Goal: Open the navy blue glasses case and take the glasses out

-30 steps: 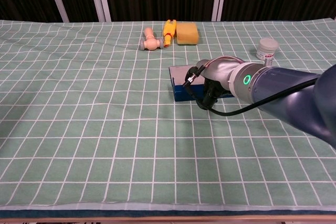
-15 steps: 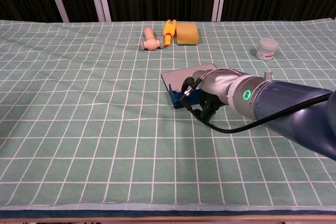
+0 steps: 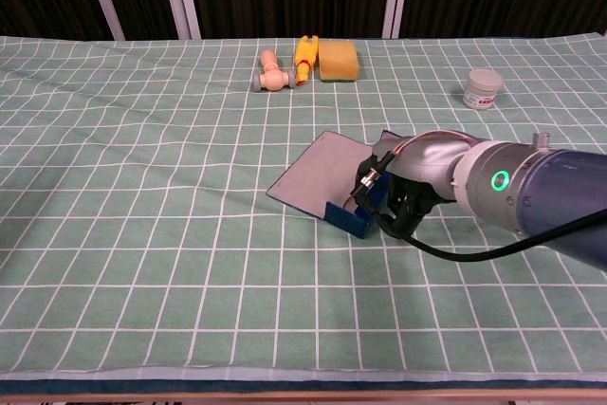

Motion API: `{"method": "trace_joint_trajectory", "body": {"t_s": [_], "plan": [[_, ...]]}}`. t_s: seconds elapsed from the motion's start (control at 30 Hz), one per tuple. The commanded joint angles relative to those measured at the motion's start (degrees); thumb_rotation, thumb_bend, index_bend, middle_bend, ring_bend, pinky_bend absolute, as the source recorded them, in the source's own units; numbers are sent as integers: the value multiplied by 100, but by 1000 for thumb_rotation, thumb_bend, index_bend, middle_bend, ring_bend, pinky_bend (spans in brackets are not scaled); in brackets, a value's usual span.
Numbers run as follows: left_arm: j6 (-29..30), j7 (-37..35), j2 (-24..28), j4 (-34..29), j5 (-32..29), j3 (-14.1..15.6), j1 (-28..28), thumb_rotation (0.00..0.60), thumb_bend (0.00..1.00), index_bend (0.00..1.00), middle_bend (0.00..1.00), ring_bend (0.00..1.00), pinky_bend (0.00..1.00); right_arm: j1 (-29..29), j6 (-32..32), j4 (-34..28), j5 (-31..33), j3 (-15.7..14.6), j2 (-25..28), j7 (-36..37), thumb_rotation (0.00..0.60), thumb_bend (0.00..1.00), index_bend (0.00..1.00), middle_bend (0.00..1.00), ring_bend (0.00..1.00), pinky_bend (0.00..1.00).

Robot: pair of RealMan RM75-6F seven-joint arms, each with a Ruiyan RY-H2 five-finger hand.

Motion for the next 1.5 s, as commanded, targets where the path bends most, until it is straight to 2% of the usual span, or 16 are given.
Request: {"method": "trace_joint_trajectory", "body": {"t_s": [0.03,0.53,1.03,1.13,1.37,1.5], "plan": [[2,1,1,-4,-1,0,1,600,0,0,0,0,0,-44,63,-140,39,-89,129,-66,600,560,335,842,932,914],[-19,-50,21,-31,-40,-8,6,600,0,0,0,0,0,-268,388,-492,235,-533,784,-333,600,560,338,841,929,914],[-42,-47,21,-47,-72,-13,3,600,0,0,0,0,0,-341,425,-405,292,-584,1110,-412,600,559,322,841,930,914],[-43,-54,22,-49,-81,-17,4,600,0,0,0,0,0,-369,398,-410,306,-511,1115,-315,600,557,315,841,930,914],[-38,-45,23,-40,-73,-16,5,600,0,0,0,0,0,-464,261,-726,111,-66,1153,326,600,503,269,842,933,914],[-20,-25,16,-27,-61,-15,9,600,0,0,0,0,0,-472,283,-551,113,192,1052,604,600,501,228,842,933,914]]}}
